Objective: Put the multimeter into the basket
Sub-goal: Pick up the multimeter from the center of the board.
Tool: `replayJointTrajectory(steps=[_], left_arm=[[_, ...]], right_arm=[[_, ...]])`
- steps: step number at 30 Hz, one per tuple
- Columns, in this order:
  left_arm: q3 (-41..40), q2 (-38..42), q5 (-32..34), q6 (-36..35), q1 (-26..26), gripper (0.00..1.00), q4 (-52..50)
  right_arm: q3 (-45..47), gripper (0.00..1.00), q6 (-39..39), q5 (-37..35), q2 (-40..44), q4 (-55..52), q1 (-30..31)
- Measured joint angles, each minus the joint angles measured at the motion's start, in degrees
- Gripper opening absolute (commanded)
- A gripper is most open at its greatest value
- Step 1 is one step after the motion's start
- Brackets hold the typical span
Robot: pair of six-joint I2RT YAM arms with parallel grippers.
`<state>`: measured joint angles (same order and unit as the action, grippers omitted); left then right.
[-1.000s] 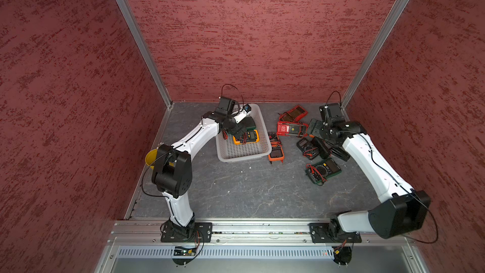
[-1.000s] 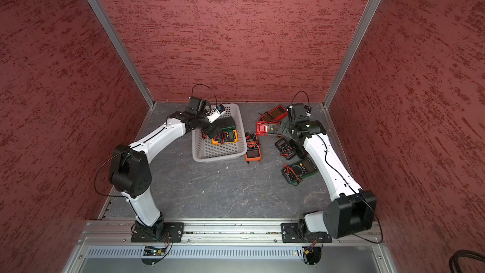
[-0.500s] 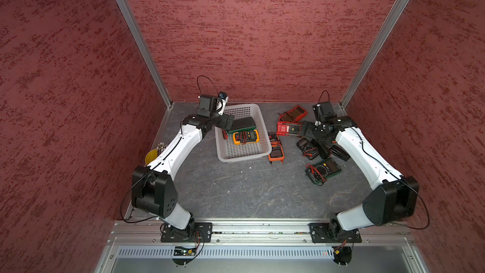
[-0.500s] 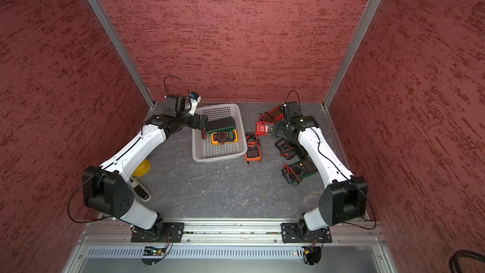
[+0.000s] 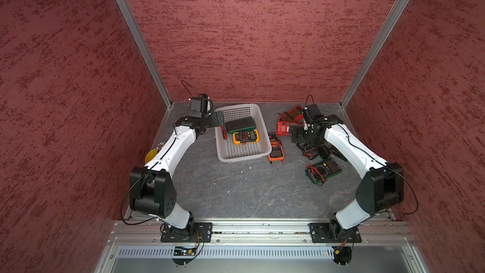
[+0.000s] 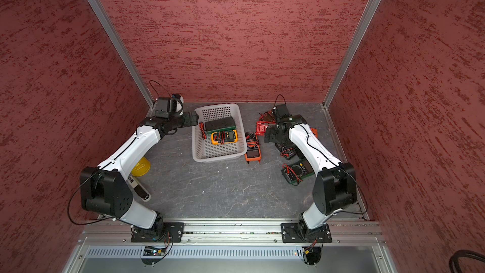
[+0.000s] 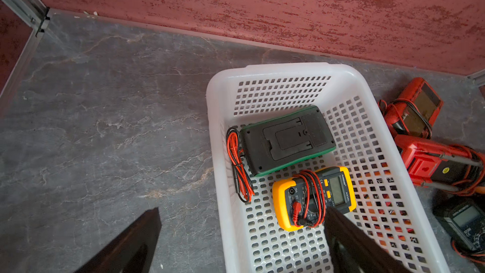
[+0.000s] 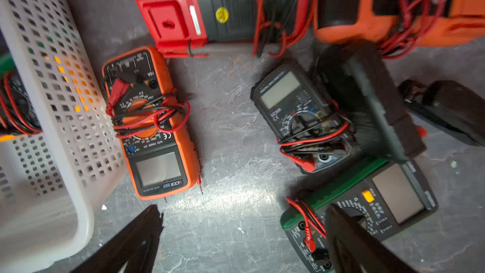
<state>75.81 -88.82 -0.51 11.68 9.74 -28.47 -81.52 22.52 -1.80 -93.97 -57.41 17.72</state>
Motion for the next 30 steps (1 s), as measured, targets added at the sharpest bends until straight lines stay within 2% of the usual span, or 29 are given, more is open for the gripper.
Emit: replayJointTrajectory(steps=[13, 30], left_arm=[[-2.7, 2.8, 0.6, 9.0, -1.0, 1.0, 1.3], [-3.4, 2.8, -1.2, 11.1, -1.1, 1.0, 1.9]], right_arm=[[-8.8, 0.99, -5.8, 4.8, -11.1, -0.7, 3.3], [-12.9, 0.99, -7.3, 11.0, -22.1, 2.6, 5.5]])
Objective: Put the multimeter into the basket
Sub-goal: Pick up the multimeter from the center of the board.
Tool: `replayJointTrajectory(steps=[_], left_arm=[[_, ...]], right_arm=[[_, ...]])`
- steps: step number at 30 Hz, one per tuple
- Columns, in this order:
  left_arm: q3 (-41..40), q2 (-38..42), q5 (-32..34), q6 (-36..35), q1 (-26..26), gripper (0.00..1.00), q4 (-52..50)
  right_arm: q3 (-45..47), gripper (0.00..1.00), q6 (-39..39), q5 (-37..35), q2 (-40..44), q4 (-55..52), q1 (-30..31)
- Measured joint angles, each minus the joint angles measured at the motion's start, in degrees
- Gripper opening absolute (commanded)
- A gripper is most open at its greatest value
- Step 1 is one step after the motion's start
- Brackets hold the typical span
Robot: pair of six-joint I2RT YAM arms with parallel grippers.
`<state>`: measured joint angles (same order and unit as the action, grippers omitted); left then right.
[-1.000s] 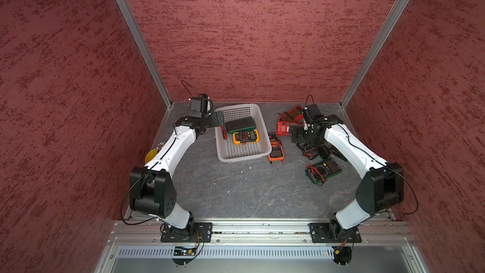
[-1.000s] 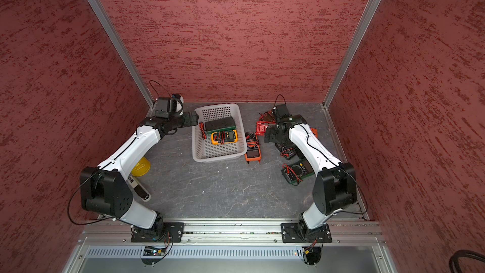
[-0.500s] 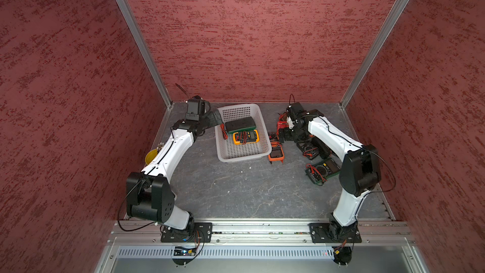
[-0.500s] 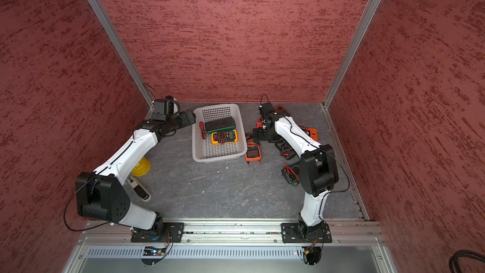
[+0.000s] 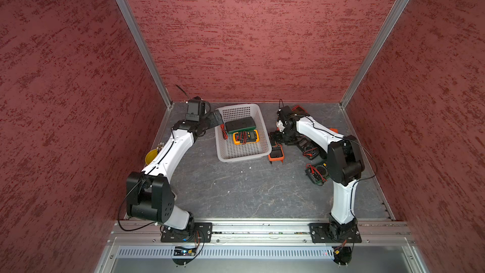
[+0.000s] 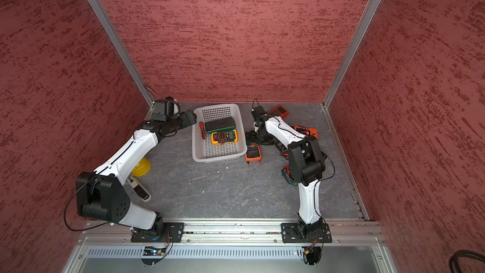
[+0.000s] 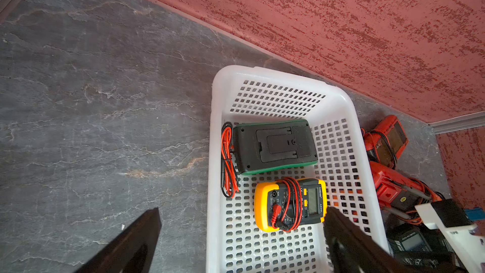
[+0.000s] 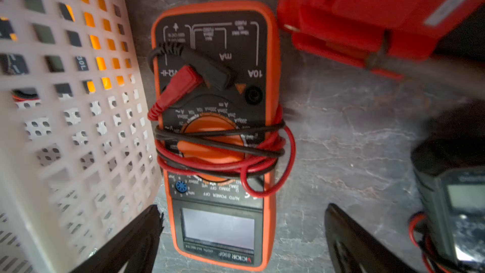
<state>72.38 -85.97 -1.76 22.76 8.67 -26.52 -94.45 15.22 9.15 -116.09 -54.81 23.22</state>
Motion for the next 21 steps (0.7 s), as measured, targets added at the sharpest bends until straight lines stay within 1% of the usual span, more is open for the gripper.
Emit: replayJointTrajectory(steps=[11, 16, 21], left_arm=[[-0.1, -0.3, -1.2, 1.5, 0.0, 1.0, -0.1], [-0.7, -0.4, -1.2, 2.3, 0.0, 1.0, -0.2], [-1.0, -0.4, -1.1, 2.6, 0.0, 1.0, -0.7]], right_arm=[[-0.9, 0.99, 1.8, 0.2, -2.8, 1.7, 2.6], [-0.4, 0.99, 3.0, -0.2, -3.7, 2.3, 2.8], [0.0, 0.99, 4.3, -2.1, -4.8, 2.7, 3.0]])
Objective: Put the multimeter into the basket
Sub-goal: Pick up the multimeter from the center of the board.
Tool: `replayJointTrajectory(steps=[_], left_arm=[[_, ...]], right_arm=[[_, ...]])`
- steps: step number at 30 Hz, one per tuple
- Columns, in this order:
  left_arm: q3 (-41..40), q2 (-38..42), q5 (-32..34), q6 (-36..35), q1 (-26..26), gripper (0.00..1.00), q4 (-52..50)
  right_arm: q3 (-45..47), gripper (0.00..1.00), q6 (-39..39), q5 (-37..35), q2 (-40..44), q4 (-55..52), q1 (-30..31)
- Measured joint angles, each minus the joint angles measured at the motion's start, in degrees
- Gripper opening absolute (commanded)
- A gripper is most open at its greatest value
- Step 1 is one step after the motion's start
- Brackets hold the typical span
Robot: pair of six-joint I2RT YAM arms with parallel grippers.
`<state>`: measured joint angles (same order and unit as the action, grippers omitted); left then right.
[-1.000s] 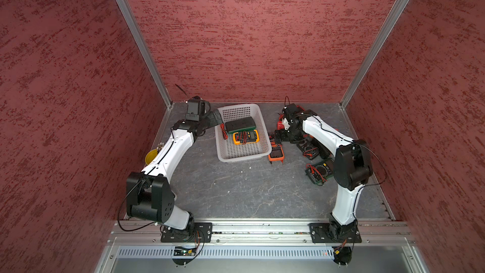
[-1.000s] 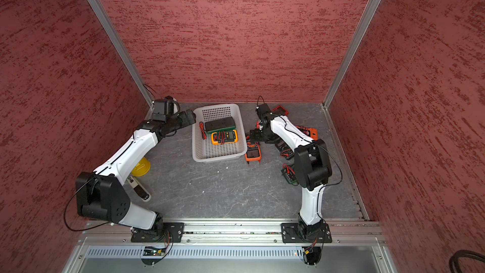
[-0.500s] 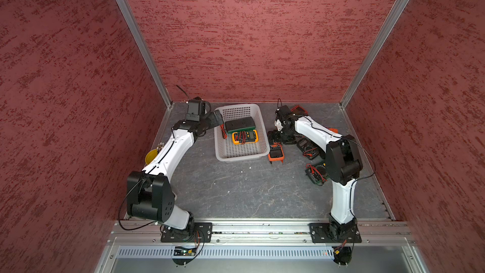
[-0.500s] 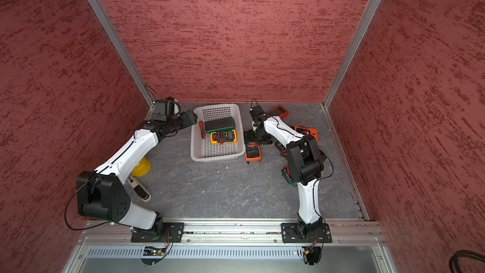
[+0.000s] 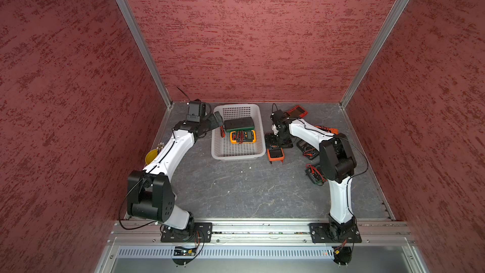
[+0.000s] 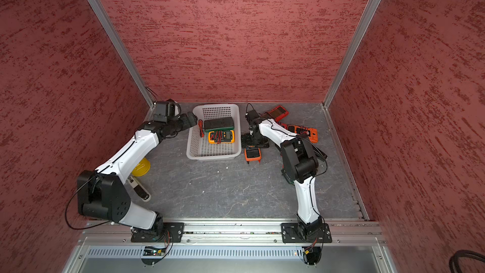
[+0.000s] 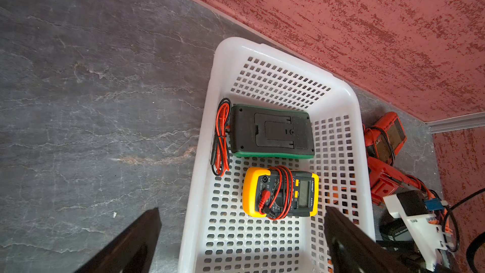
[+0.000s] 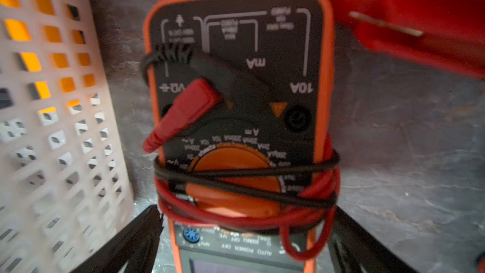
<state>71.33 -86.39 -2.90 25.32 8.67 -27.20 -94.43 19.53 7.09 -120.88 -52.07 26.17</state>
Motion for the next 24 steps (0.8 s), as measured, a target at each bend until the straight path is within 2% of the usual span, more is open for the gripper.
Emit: replayJointTrajectory(steps=[6, 9, 14, 17, 20, 24], left_arm=[[0.0, -0.2, 0.0, 0.8, 0.0, 1.0, -0.1], [0.0, -0.5, 0.0, 1.3, 0.0, 1.0, -0.2], [0.0, -0.6, -0.2, 2.4, -0.4, 1.0, -0.3], [0.0, -0.6, -0.2, 3.2, -0.9, 1.0, -0.4], [-0.2, -0.5, -0.2, 4.1, -1.4, 1.0, -0.7], [-1.0, 0.0, -0.5, 5.3, -1.9, 1.0, -1.2]], right_arm=[[1.7, 0.95, 0.3, -2.7, -1.2, 0.6, 0.3], [2.4, 0.85, -0.4, -3.8, -1.2, 1.3, 0.6], [2.4, 0.39, -2.6, -4.7, -1.2, 2.1, 0.6], [3.1, 0.16, -3.9, -5.9, -0.5, 3.5, 0.6], [4.3, 0.0, -5.3, -7.2, 1.4, 4.0, 0.7], [4.6, 0.0, -7.0, -9.3, 6.2, 4.4, 0.7]])
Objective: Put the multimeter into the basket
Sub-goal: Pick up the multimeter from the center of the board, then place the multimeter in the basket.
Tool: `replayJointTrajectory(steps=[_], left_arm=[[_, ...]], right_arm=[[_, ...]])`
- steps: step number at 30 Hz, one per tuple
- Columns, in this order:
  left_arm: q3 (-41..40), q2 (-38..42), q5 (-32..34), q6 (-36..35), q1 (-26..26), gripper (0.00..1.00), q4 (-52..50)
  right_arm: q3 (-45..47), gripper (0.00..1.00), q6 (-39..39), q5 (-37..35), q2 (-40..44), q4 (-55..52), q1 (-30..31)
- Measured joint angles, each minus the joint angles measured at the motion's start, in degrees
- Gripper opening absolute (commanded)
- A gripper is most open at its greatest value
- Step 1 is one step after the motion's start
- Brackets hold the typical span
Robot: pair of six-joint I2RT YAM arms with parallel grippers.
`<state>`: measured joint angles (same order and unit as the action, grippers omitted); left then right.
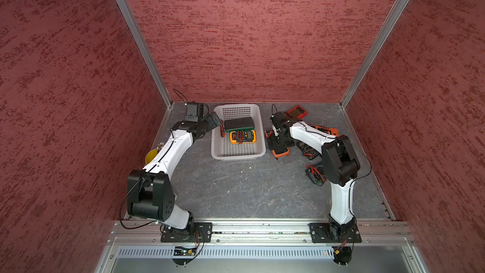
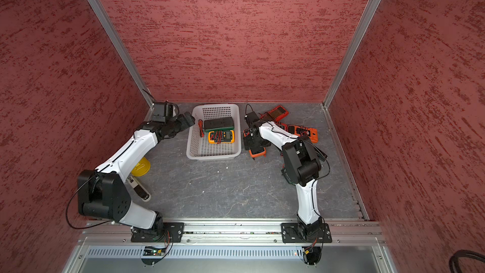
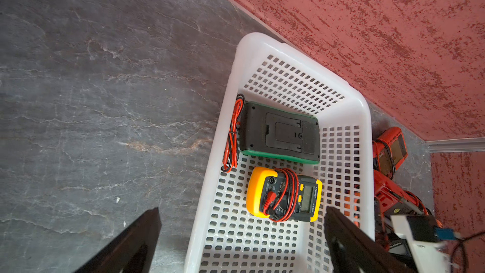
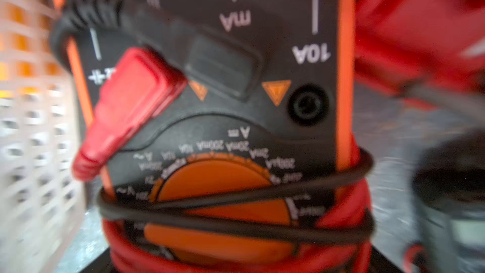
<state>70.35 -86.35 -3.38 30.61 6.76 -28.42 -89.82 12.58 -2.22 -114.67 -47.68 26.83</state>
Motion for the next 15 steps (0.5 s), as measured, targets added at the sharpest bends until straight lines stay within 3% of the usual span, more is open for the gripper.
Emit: replayJointTrajectory(steps=[6, 15], left_arm=[[-0.7, 2.1, -0.9, 1.6, -0.4, 1.0, -0.3], [-1.2, 3.7, -2.5, 3.5, -0.8, 1.0, -0.3]], right_arm=[[-2.1, 0.0, -2.3, -3.9, 8.7, 0.7, 0.0], [-10.1, 0.0, -8.2, -2.0, 9.7, 4.9, 0.4]])
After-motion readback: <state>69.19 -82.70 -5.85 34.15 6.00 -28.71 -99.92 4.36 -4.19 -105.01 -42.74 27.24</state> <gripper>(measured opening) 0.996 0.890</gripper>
